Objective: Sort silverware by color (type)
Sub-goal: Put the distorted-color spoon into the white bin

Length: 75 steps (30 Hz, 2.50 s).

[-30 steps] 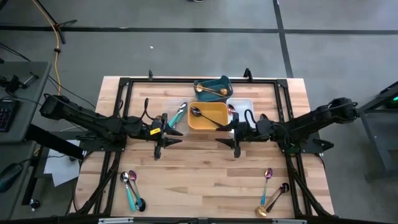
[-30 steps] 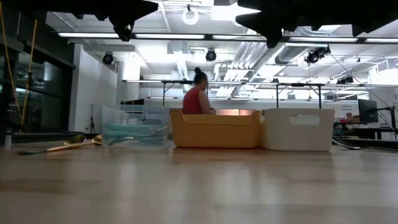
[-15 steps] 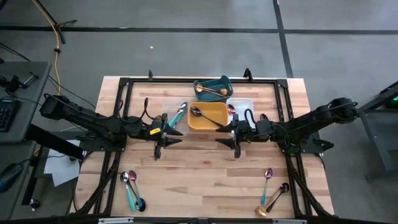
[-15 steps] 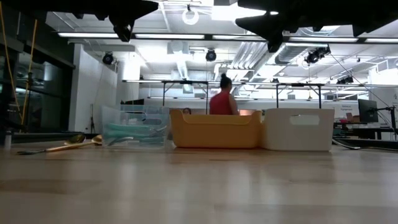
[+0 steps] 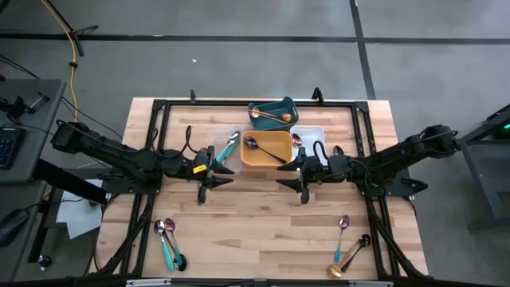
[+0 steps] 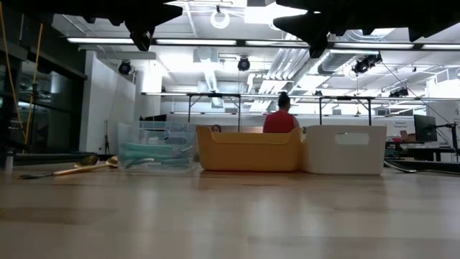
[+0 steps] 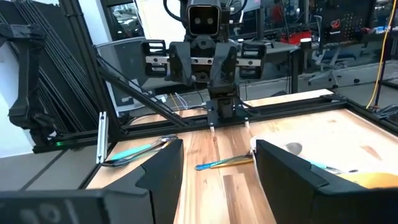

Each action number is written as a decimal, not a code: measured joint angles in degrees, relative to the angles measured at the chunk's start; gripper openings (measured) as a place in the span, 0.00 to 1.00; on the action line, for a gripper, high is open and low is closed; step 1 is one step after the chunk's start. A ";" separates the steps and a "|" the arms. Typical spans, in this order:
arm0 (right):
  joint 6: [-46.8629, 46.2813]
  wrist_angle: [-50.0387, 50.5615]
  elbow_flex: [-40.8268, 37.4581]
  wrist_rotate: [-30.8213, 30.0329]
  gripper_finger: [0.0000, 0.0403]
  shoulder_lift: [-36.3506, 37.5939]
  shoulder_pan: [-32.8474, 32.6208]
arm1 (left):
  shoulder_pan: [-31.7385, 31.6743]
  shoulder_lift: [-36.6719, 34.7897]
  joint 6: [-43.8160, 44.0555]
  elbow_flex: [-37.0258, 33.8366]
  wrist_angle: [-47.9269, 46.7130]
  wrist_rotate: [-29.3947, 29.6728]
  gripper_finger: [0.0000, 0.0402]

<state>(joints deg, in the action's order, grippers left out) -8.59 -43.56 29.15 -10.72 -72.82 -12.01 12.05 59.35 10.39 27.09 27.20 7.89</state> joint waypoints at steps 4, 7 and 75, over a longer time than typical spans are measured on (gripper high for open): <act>0.65 -0.01 0.00 -0.29 0.48 0.00 0.00 | 0.00 0.00 -0.02 0.01 -0.02 3.65 0.28; 1.54 -0.01 0.00 -0.89 0.48 0.00 0.00 | -0.02 0.00 -0.04 0.01 -0.33 5.16 0.28; -118.87 77.50 13.42 18.11 0.31 -18.80 -37.55 | 0.07 0.02 4.40 0.01 -3.46 5.13 0.28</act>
<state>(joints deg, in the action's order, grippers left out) -127.46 33.94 42.57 7.39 -91.61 -49.56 12.12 59.37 14.79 27.09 23.73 13.02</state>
